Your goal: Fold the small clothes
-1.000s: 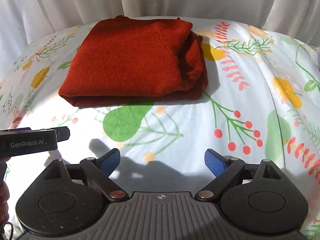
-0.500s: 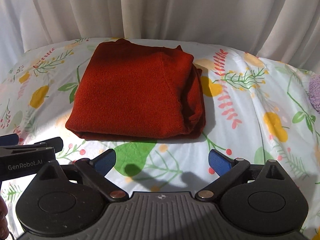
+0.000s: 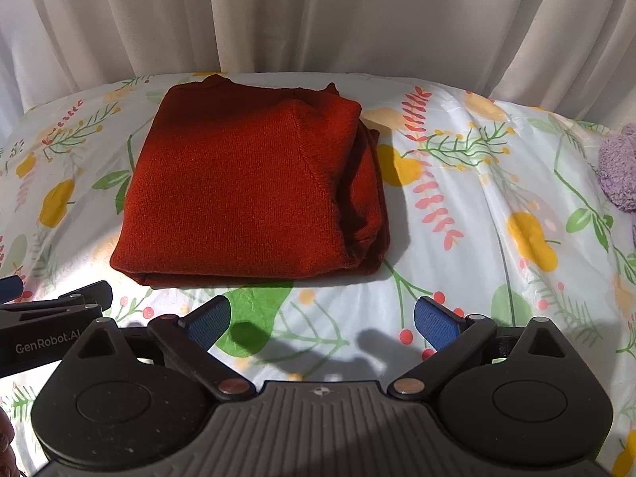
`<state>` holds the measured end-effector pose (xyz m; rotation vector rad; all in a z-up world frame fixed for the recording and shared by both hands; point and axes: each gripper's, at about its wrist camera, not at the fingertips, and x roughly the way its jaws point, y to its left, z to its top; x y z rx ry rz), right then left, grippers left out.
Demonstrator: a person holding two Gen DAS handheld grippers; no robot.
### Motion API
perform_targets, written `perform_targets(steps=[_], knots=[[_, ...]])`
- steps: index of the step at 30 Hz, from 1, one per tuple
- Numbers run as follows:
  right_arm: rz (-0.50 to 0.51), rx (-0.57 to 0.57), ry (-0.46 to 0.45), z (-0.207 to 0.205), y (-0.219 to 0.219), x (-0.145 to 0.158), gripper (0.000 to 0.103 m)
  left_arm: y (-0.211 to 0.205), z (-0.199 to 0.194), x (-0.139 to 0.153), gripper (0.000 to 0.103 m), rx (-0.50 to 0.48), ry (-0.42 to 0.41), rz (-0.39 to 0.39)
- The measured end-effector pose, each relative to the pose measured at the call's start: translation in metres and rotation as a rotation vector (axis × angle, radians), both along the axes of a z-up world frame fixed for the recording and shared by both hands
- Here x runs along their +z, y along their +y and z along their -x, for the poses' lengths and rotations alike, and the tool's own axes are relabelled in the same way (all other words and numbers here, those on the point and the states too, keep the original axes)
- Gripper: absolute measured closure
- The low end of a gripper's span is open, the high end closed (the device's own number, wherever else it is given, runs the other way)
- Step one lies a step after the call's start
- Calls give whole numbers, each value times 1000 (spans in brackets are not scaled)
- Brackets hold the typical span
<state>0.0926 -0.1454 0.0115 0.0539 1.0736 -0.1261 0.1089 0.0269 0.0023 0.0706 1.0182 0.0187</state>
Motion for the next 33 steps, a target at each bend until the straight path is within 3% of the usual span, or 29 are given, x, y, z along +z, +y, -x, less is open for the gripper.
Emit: perform_targets(steps=[33], knots=[[-4, -25, 7, 1, -10, 2, 4, -6, 1, -6, 0, -14, 34, -4]])
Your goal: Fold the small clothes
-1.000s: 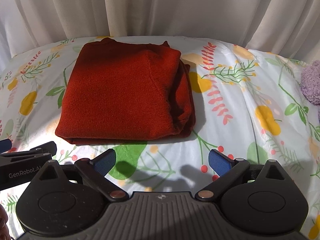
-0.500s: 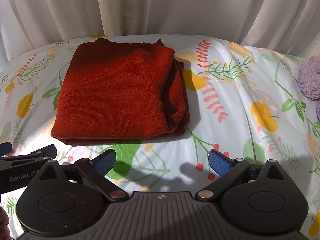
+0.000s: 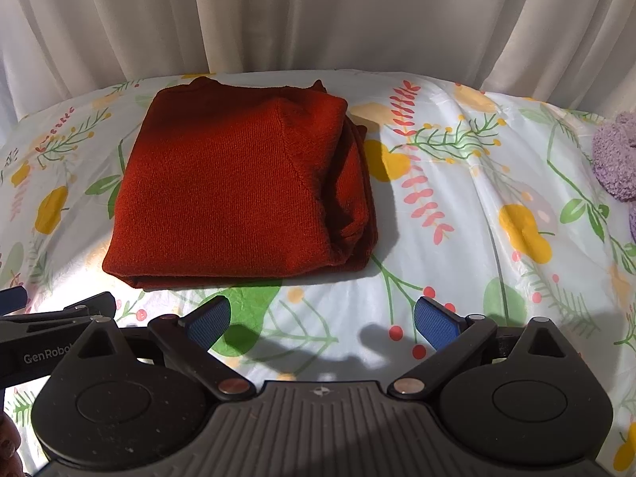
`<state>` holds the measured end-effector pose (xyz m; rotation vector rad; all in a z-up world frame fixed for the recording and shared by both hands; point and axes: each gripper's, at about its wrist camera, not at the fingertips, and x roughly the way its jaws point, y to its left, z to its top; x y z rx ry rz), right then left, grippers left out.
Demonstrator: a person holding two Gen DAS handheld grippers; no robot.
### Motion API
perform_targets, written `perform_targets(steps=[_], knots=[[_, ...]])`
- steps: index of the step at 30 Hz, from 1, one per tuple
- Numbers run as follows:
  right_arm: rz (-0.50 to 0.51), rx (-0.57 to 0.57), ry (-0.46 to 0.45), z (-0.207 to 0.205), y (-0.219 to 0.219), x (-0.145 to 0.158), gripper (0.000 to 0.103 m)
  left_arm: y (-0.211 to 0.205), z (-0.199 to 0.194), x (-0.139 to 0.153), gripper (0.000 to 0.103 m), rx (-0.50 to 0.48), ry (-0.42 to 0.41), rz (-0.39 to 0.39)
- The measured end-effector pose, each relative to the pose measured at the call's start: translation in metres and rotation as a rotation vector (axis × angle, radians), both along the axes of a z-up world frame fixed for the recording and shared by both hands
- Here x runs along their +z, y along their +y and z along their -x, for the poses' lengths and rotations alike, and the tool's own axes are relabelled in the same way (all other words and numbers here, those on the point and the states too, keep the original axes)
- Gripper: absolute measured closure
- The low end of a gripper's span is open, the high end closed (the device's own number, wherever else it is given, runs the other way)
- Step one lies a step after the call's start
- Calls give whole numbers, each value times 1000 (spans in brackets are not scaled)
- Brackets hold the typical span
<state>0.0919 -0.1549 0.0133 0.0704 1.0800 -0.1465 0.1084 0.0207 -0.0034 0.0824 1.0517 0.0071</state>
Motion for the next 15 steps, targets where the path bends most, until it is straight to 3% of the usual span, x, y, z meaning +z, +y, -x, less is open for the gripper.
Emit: perform_targets(steps=[15], knots=[[-6, -3, -5, 1, -2, 2, 4, -1, 1, 0, 0, 1, 1, -3]])
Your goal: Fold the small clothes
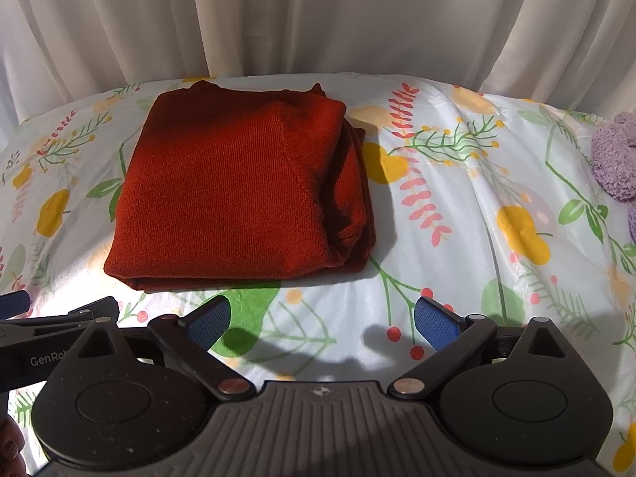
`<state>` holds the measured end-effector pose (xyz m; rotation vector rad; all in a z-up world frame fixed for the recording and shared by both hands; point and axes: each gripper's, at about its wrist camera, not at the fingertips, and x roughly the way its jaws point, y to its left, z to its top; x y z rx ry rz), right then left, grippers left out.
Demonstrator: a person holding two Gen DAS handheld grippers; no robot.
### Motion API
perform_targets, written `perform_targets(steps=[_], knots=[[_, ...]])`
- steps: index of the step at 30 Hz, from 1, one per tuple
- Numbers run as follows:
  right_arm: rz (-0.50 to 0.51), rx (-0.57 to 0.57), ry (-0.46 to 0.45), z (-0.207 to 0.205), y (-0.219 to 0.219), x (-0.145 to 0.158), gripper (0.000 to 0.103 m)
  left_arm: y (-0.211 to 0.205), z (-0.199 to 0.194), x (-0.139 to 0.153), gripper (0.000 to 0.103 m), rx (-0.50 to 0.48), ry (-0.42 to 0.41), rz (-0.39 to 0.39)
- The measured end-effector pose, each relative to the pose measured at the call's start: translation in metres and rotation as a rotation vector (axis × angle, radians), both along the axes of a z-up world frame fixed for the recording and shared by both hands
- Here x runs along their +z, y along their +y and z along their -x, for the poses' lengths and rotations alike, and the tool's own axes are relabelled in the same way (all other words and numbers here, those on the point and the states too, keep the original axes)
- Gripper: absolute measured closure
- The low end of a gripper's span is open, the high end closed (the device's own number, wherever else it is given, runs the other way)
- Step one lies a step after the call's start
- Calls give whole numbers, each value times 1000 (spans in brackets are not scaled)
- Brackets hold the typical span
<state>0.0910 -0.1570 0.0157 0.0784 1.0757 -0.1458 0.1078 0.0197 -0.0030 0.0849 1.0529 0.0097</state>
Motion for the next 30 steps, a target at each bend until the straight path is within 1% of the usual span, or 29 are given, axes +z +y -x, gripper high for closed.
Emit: perform_targets(steps=[30], knots=[[-3, -2, -7, -1, -2, 2, 4, -4, -1, -1, 0, -6, 5, -4]])
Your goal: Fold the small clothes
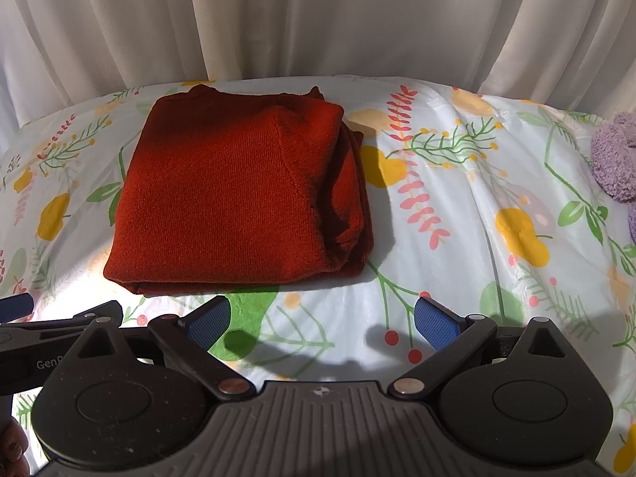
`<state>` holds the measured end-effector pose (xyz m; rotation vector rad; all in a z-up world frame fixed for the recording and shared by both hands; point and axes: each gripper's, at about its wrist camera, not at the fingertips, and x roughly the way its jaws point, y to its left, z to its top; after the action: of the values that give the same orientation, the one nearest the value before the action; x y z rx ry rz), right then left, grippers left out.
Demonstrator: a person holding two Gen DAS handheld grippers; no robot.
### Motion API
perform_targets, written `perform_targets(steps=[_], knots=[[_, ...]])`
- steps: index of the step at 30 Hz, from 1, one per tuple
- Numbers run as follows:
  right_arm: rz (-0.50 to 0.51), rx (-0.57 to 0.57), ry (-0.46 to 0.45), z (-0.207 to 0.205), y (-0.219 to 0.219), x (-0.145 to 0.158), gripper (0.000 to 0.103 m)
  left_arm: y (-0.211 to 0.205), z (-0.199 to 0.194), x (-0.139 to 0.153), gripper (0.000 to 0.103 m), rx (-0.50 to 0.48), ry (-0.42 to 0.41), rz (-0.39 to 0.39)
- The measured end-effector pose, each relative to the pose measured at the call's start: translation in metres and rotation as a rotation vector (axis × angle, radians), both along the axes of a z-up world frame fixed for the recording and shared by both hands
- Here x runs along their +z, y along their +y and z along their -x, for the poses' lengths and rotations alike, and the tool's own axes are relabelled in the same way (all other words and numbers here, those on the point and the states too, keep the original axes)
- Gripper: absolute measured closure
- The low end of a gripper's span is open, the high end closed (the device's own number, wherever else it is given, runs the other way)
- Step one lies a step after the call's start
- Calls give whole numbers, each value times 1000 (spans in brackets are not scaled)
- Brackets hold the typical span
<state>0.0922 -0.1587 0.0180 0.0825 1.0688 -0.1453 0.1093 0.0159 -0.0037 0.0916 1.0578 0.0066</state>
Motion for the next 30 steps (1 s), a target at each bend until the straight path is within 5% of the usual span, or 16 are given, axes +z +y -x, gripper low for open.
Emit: perform_targets(steps=[30], knots=[[3, 1, 1, 0, 1, 2, 4, 0, -1, 0, 0, -5, 3, -2]])
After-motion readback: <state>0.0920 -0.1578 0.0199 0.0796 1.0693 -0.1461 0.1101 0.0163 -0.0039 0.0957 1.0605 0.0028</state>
